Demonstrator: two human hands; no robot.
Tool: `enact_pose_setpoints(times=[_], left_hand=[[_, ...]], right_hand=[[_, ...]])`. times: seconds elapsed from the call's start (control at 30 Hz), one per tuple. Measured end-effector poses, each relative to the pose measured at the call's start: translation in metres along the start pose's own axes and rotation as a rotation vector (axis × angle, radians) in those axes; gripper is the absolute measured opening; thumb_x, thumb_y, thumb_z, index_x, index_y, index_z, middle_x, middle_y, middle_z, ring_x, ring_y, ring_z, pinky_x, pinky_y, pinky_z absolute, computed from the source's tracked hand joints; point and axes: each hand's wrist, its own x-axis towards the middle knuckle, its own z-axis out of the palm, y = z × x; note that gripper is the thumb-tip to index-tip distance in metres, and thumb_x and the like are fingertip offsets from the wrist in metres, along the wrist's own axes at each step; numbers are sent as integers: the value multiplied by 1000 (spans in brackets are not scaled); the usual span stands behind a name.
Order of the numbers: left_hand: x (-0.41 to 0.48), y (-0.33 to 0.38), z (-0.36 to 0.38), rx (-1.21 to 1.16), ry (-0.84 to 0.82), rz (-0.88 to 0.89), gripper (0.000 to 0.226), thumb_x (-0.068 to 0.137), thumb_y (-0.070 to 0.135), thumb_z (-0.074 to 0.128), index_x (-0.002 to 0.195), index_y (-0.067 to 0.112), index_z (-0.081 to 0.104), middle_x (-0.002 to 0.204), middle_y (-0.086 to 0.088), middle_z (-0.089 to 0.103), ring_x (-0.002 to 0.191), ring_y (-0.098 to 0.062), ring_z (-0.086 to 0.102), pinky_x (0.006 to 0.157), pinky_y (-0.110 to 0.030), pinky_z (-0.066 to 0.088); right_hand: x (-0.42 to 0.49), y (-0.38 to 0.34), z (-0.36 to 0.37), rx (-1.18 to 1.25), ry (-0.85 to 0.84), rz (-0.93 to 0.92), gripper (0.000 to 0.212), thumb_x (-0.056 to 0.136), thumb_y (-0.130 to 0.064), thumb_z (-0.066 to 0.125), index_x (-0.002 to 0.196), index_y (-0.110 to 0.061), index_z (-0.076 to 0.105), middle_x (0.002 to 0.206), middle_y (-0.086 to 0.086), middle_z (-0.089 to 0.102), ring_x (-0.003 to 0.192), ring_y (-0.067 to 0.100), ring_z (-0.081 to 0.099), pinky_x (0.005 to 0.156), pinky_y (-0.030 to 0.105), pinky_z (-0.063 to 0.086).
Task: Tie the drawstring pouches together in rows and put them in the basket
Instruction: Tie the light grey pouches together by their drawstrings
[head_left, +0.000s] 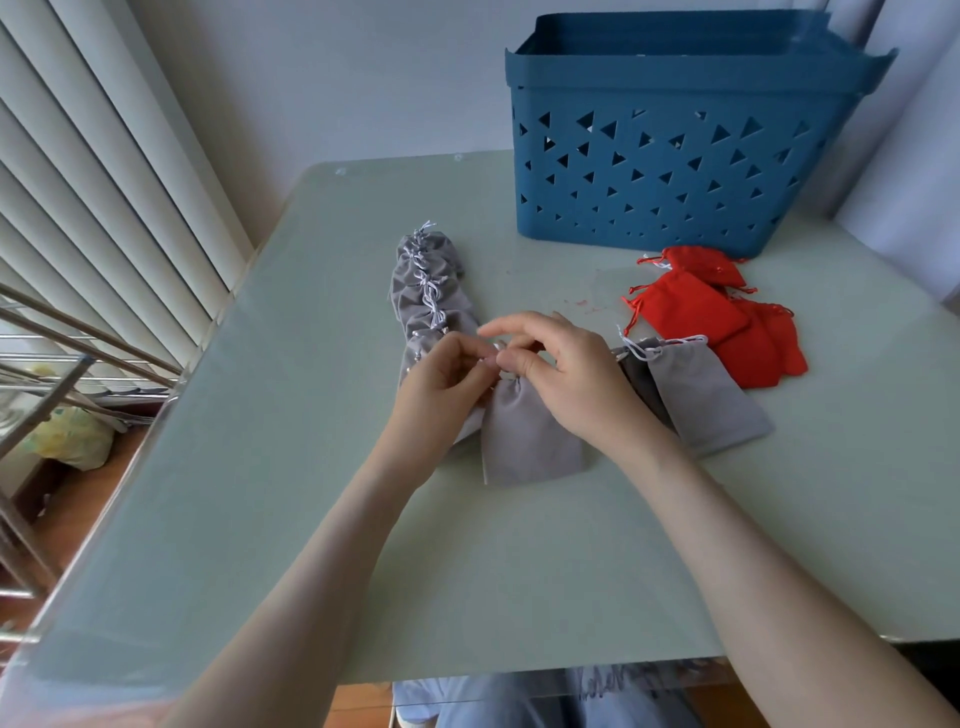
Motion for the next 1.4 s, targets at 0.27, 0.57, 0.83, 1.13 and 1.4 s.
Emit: enact_pose_setpoints(times=[0.27, 0.57, 0.83, 1.13, 1.4], left_hand=[[-1, 3, -1, -55, -1, 30, 4, 93, 8, 58, 89, 9, 58, 73, -2, 60, 64, -9, 55, 63, -19, 43], [-4, 7, 1, 42, -73, 44, 16, 92, 12, 59, 80, 18, 67, 59, 18, 54, 57, 2, 43, 58, -11, 34], [-6, 9, 1, 4, -76, 5, 16, 93, 9, 58, 84, 17, 69, 64, 18, 63, 64, 5, 52, 64, -9, 38], [-5, 12, -5, -212, -256, -121, 15, 84, 27, 63, 87, 17, 74, 92, -7, 72, 91, -19, 65, 90, -35, 47], [-1, 4, -6, -191, -152, -95, 15, 84, 22, 66, 82, 8, 72, 87, -12, 70, 84, -25, 61, 85, -41, 46]], right_hand=[[1, -1, -1, -9, 101, 19, 17, 87, -10, 64, 83, -26, 61, 82, -7, 62, 80, 5, 55, 75, 15, 40], [3, 2, 1, -26, 162, -89, 20, 79, -9, 69, 74, -27, 62, 80, -14, 52, 81, 14, 52, 72, 24, 43], [1, -2, 2, 53, 139, -60, 10, 78, -1, 71, 76, -10, 67, 71, -11, 58, 67, 1, 54, 66, 11, 39], [2, 5, 6, -17, 214, -135, 8, 80, -3, 66, 77, -11, 66, 73, -13, 52, 59, 1, 50, 61, 10, 37], [1, 1, 7, 121, 97, 15, 13, 99, -9, 45, 102, -16, 56, 81, -6, 61, 62, -2, 52, 64, 13, 37]])
